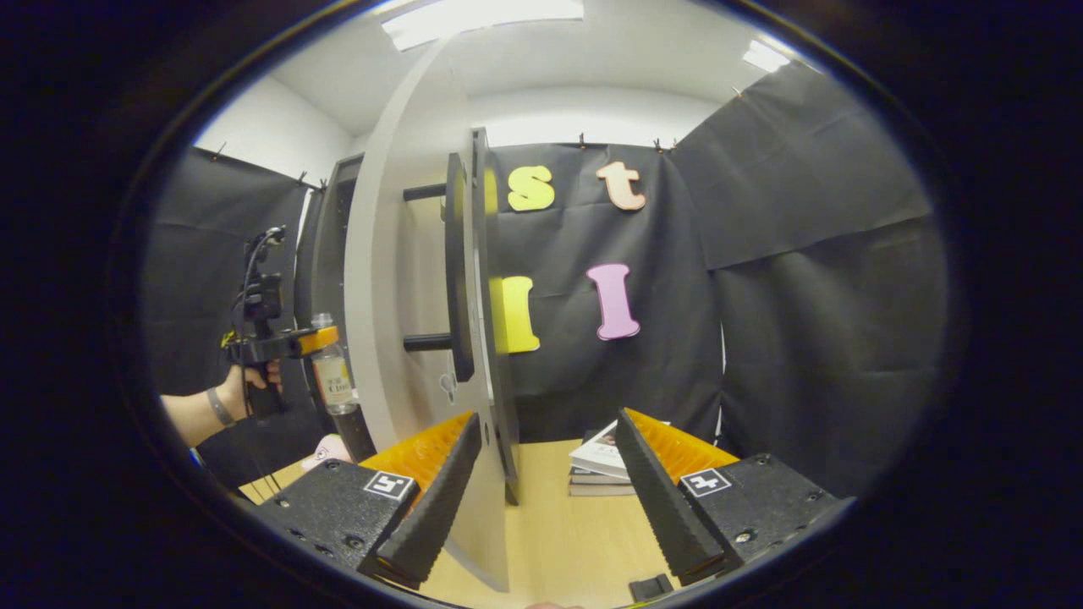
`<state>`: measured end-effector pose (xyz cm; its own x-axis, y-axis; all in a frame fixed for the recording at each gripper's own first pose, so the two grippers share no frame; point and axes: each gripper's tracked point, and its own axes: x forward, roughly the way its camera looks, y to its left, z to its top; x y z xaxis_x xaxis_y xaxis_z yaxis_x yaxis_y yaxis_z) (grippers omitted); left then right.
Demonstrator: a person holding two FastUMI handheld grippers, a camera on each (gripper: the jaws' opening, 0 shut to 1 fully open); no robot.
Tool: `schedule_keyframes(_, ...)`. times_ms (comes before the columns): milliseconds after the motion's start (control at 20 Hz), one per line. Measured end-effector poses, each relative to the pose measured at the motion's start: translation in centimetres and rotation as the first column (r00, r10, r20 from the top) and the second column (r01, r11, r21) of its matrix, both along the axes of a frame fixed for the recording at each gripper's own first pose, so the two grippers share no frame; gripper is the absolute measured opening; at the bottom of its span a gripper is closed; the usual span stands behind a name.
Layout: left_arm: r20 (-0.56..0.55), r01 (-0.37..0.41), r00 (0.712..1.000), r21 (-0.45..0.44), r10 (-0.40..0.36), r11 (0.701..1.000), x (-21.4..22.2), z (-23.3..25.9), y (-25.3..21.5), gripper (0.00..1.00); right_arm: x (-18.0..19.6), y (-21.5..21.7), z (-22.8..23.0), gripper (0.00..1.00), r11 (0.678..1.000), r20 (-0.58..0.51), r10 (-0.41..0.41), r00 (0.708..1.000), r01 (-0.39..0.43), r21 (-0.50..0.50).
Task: Open the cabinet door with the right hand, grasp the bottle in the cabinet with the left hand and place it on the coaster, then close the cabinet door with the right hand.
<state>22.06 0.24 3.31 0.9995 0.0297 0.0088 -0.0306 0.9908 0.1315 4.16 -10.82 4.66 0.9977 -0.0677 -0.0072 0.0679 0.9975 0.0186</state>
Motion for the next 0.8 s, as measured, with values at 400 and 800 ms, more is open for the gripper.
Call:
schedule_keyframes(400, -0.034, -0.125, 0.992, -0.039, 0.124, 0.991, -10.4, -8.6, 3.4, 0.43, 0.1, -0.2, 0.4, 0.99, 0.996, -0.021, -0.035, 0.999, 0.033, -0.078)
schedule_keyframes(800, -0.04, -0.272, 0.961, 0.026, 0.273, 0.962, -16.6, -17.1, 6.7, 0.43, -0.3, -0.3, 0.5, 0.95, 0.99, -0.067, -0.107, 0.992, 0.1, -0.099)
